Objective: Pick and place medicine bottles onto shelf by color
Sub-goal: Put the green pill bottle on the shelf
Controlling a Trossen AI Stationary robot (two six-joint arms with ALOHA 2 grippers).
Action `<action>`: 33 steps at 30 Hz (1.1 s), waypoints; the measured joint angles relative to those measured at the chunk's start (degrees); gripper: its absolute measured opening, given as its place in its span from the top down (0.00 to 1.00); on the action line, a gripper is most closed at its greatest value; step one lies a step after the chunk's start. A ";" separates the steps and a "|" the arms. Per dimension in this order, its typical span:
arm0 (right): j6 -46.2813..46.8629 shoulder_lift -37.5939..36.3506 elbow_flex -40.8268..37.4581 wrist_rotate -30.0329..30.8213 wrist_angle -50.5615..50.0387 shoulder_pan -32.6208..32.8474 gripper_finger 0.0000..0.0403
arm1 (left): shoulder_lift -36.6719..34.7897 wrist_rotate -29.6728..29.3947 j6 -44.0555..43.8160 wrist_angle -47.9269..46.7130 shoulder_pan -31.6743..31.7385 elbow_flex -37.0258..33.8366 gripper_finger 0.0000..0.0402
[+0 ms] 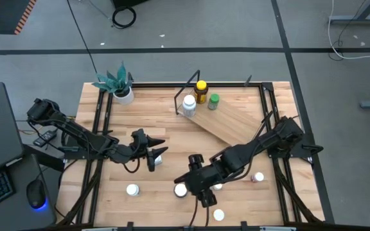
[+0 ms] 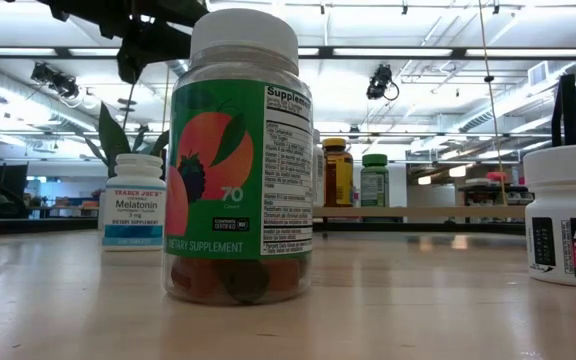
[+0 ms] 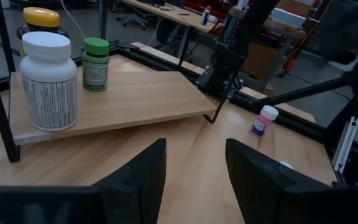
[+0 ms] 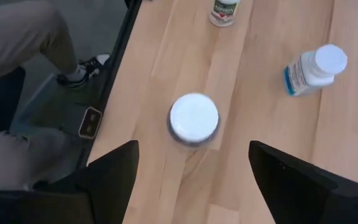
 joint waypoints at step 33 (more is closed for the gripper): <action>-2.69 7.27 4.90 2.48 -2.50 -0.07 0.23 | 0.00 -0.98 -0.31 -0.67 -1.37 0.00 0.57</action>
